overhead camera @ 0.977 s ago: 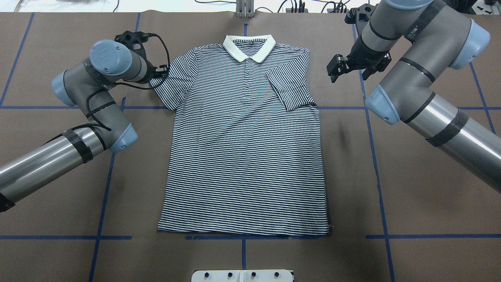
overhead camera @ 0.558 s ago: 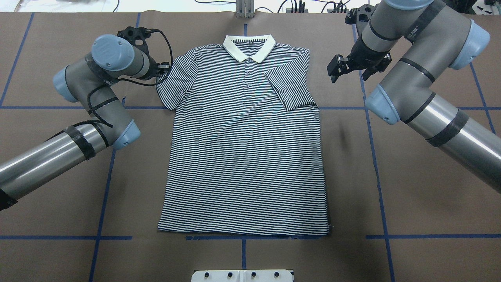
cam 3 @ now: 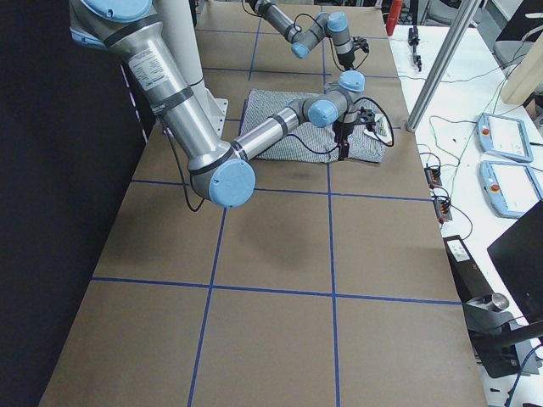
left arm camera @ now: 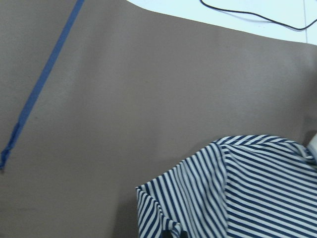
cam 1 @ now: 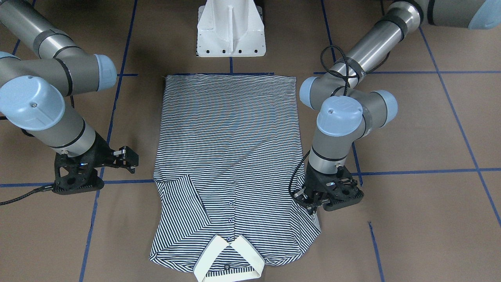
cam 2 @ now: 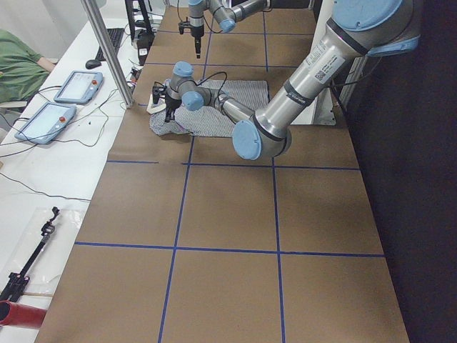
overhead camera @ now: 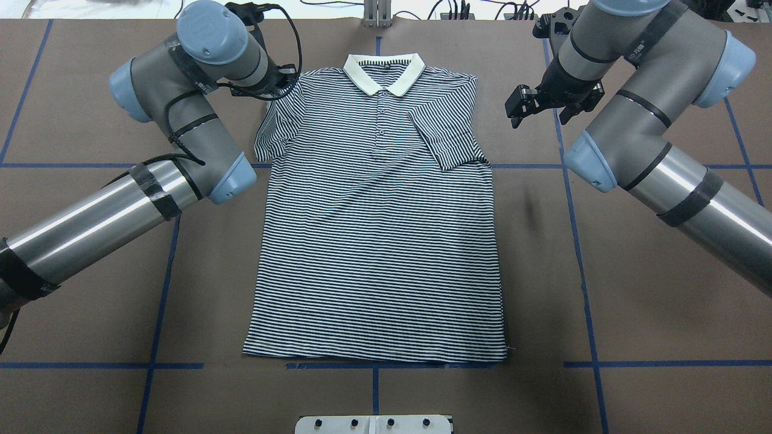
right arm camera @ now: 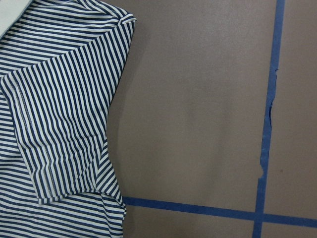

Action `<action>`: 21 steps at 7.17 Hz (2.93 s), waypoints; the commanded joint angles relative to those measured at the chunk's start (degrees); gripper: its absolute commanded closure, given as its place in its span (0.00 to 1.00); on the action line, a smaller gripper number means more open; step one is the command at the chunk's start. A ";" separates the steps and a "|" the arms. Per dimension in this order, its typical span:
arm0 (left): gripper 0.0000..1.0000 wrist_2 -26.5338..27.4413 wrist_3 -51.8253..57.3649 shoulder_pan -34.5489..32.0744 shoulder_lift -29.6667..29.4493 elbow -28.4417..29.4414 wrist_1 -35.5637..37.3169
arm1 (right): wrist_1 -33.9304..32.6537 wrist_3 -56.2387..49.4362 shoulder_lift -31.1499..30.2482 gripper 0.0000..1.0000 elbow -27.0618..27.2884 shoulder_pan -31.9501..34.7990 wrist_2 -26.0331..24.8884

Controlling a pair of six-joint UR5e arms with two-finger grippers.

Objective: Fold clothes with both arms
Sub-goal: 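Grasp the other sleeve with the left gripper and fold it inward, then move the right gripper to the hem corner nearest the robot while the left gripper withdraws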

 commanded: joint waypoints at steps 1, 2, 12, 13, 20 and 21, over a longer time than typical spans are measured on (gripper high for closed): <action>1.00 0.47 -6.48 2.92 -7.48 8.23 -0.64 | 0.01 0.00 -0.05 0.00 0.21 0.03 0.00; 1.00 0.48 -7.54 3.89 -8.20 9.22 -2.38 | 0.01 0.00 -0.05 0.00 0.30 0.03 0.00; 0.00 -6.56 1.84 6.70 12.76 -28.84 10.46 | 2.63 28.31 -14.68 0.00 24.76 -15.05 -9.11; 0.00 -6.29 4.81 8.19 16.28 -34.39 13.13 | 5.78 38.31 -18.29 0.00 29.78 -22.31 -15.58; 0.00 -6.29 5.19 8.47 20.80 -38.32 13.16 | 5.90 49.48 -23.87 0.00 29.04 -43.12 -34.63; 0.00 -6.29 5.10 8.56 20.45 -38.23 13.16 | 5.90 49.48 -23.87 0.00 29.04 -44.00 -34.54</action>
